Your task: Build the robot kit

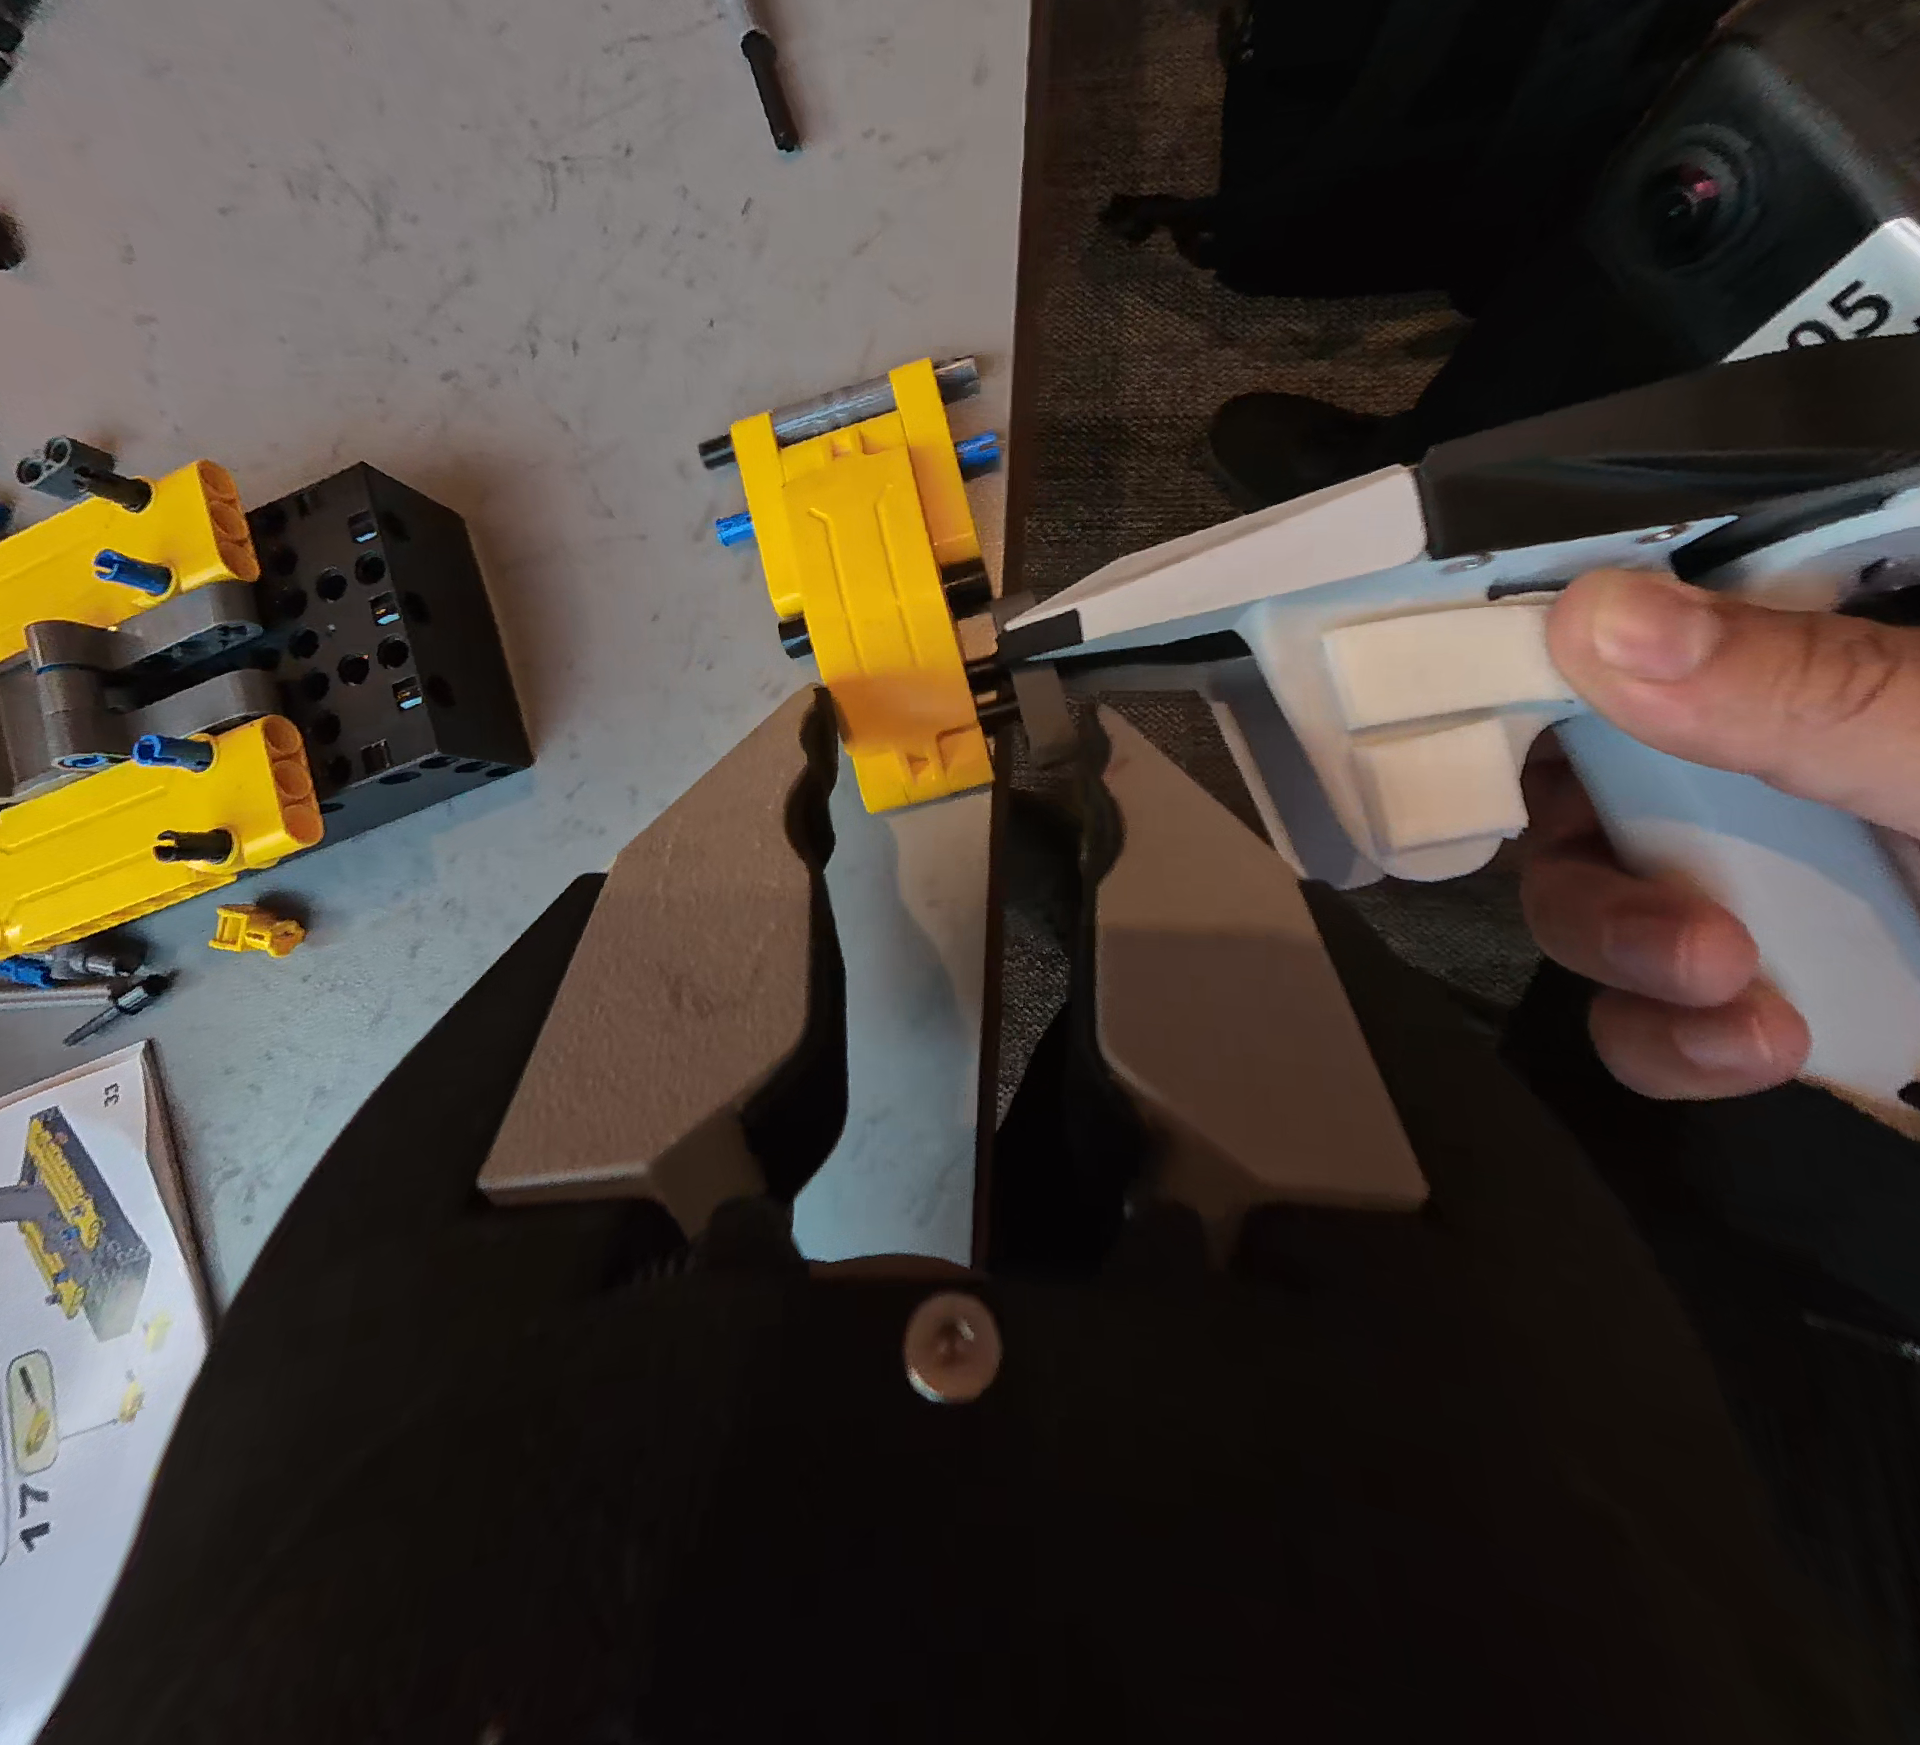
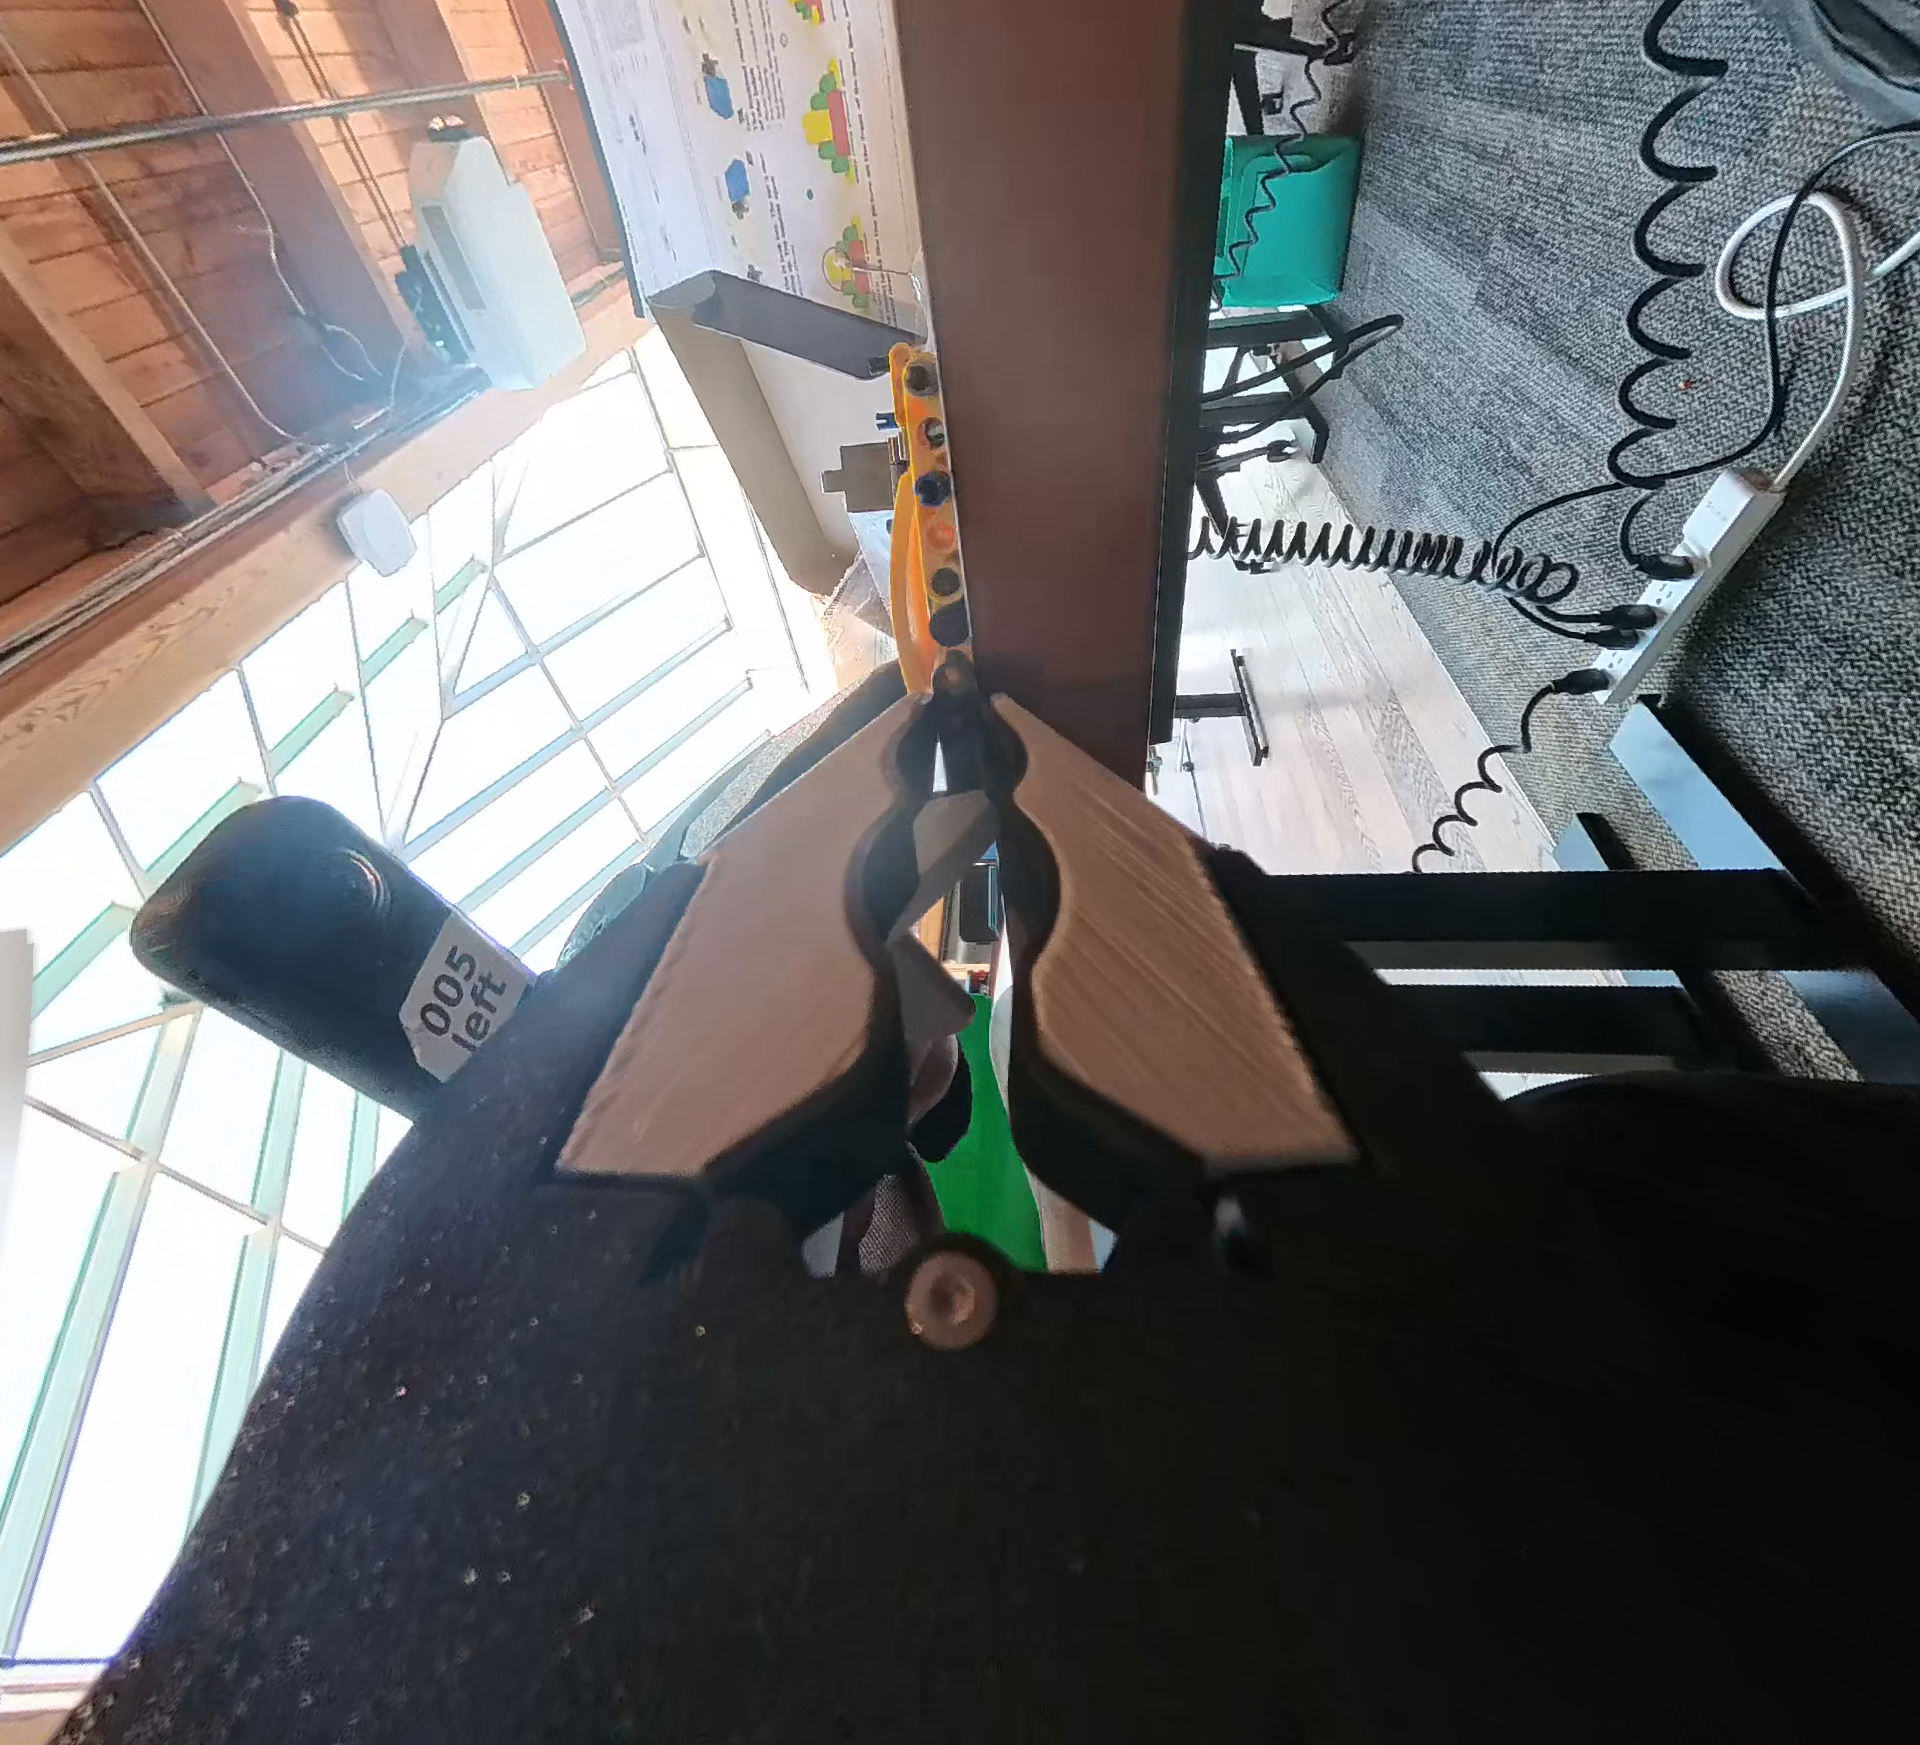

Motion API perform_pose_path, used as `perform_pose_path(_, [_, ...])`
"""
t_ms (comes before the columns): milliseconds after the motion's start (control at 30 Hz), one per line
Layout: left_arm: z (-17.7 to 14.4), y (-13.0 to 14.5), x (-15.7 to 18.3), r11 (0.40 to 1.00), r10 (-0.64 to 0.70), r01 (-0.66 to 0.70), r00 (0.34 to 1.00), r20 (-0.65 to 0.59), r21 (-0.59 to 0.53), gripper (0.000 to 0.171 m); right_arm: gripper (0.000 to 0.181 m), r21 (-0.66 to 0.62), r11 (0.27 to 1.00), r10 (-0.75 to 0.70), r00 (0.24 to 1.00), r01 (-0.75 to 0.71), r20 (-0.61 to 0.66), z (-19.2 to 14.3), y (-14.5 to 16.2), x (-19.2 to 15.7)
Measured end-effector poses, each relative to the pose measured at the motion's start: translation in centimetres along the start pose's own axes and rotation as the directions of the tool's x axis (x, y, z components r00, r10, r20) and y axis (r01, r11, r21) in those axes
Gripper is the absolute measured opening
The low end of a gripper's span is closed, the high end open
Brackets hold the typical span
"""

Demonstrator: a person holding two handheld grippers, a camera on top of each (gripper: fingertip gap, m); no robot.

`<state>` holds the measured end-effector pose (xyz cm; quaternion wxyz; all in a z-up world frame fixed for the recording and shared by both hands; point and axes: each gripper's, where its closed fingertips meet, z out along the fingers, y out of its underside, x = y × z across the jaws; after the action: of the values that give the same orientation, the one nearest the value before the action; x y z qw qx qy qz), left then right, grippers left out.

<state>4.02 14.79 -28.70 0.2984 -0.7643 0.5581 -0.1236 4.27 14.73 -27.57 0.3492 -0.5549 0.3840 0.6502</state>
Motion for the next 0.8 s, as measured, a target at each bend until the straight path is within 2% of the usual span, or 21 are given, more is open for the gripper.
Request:
perform_pose_path(433, [-0.09,0.06,-0.39,0.999,-0.036,0.037,0.999,-0.021,0.034,0.039,0.006,-0.080,0.988,-0.132,0.991,0.130,-0.028,0.03,0.05,0.12])
perform_pose_path(800, [-0.11,0.07,-0.01,0.999,0.026,-0.024,0.999,-0.046,0.030,0.043,0.005,-0.163,0.963,-0.222,0.974,0.213,-0.039,0.07,0.38,0.15])
